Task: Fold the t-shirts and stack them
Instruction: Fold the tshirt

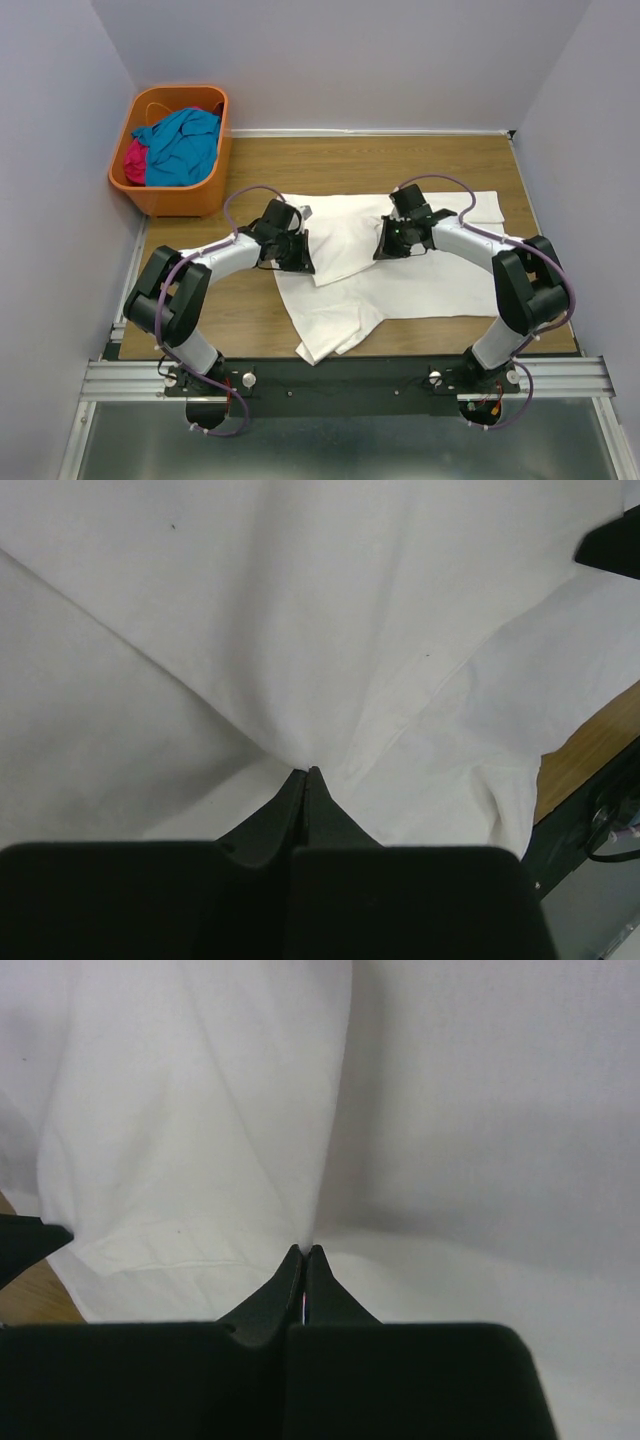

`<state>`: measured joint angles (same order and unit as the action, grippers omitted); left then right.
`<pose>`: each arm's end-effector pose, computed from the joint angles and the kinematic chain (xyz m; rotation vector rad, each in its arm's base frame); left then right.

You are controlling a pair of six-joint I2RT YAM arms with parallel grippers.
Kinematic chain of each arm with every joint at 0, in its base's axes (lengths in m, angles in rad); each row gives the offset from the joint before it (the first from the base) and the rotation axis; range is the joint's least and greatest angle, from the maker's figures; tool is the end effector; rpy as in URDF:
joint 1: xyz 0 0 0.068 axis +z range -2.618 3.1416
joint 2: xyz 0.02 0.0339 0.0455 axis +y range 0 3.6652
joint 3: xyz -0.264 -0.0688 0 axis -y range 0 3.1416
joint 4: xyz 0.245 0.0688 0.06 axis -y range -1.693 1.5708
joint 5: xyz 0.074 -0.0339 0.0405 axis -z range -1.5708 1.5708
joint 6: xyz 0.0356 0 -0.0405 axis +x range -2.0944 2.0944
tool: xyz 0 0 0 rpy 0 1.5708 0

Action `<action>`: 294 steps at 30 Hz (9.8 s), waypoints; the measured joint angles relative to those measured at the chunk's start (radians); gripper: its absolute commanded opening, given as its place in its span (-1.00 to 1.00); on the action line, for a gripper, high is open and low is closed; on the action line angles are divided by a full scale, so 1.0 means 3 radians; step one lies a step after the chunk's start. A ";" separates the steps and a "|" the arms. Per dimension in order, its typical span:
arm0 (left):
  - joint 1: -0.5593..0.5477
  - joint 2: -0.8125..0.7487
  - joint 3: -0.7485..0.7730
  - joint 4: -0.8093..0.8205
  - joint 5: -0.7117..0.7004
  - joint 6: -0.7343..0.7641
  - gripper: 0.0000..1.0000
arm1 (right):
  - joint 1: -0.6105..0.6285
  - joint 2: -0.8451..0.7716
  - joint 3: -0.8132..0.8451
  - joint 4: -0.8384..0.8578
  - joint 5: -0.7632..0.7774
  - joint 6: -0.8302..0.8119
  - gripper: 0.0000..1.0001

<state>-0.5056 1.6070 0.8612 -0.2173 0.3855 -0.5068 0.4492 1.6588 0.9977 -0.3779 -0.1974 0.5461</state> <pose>0.2659 -0.1625 0.1673 0.1614 2.6637 -0.8596 0.2930 0.1490 0.1795 0.0582 2.7071 0.5874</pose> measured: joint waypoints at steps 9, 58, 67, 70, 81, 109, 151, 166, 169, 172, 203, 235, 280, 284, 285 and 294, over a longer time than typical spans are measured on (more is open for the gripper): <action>-0.0043 0.0003 -0.0099 0.0008 0.0000 -0.0061 -0.66 | -0.0018 0.0187 0.0047 -0.0112 0.0085 -0.0137 -0.74; 0.1053 0.2375 0.3137 -0.0285 -0.0454 0.0038 -0.56 | -0.2502 0.1593 0.1559 0.0753 -0.0048 -0.0132 -0.07; 0.1166 0.2660 0.3713 -0.0539 -0.0535 -0.0009 -0.47 | -0.2502 0.1698 0.1722 0.0754 -0.0284 -0.0169 0.07; 0.1197 0.2682 0.3760 -0.0565 -0.0567 -0.0013 -0.22 | -0.2501 0.1686 0.1726 0.0730 -0.0317 -0.0198 0.08; 0.0983 0.1452 0.2399 -0.0264 -0.0773 0.0120 0.04 | -0.2041 0.0458 0.0881 0.0460 -0.0212 -0.0231 0.07; 0.0637 -0.1520 -0.1005 0.0092 -0.1114 -0.0272 0.39 | 0.0500 0.1614 0.1719 0.0613 -0.0148 -0.0341 -0.04; 0.0638 -0.0628 -0.0689 0.0135 -0.1364 -0.0267 -0.17 | -0.0593 -0.0800 -0.0156 -0.0139 0.1033 -0.0429 0.08; 0.0637 -0.0596 -0.0670 0.0144 -0.1371 -0.0142 -0.32 | -0.1686 -0.1102 -0.0472 -0.0771 0.1198 -0.0310 0.20; 0.0638 -0.0589 -0.0669 0.0142 -0.1369 -0.0112 -0.47 | -0.2023 -0.1102 -0.0559 -0.0804 0.1073 -0.0295 0.20; 0.0637 -0.0586 -0.0669 0.0132 -0.1359 -0.0092 -0.64 | -0.2374 -0.1105 -0.0689 -0.0847 0.0978 -0.0262 0.20; 0.0637 -0.0678 -0.0710 0.0173 -0.1181 -0.0023 -1.00 | -0.2748 -0.0860 -0.0886 -0.0968 0.0627 -0.0131 -0.07; 0.0637 -0.0722 -0.0708 0.0163 -0.1169 -0.0014 -1.00 | -0.2851 -0.0720 -0.0844 -0.1020 0.0662 0.0009 -0.99; 0.1183 0.0568 0.1395 -0.0581 -0.0946 0.0380 -1.00 | -0.2464 0.0446 0.1047 -0.1139 0.0595 -0.0407 -0.99; 0.1185 0.0730 0.1609 -0.0605 -0.0945 0.0383 -1.00 | -0.2461 0.0558 0.1176 -0.1128 0.0599 -0.0406 -0.99; 0.1185 0.0754 0.1637 -0.0609 -0.0944 0.0383 -1.00 | -0.2461 0.0576 0.1198 -0.1118 0.0598 -0.0404 -0.99; 0.1186 0.1119 0.1960 -0.0609 -0.0941 0.0381 -1.00 | -0.2439 0.0819 0.1419 -0.1038 0.0596 -0.0402 -0.99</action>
<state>-0.1497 1.9427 1.4490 -0.4000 0.1032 -0.3923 -0.2825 1.9045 1.4235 -0.6891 -0.0185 0.4255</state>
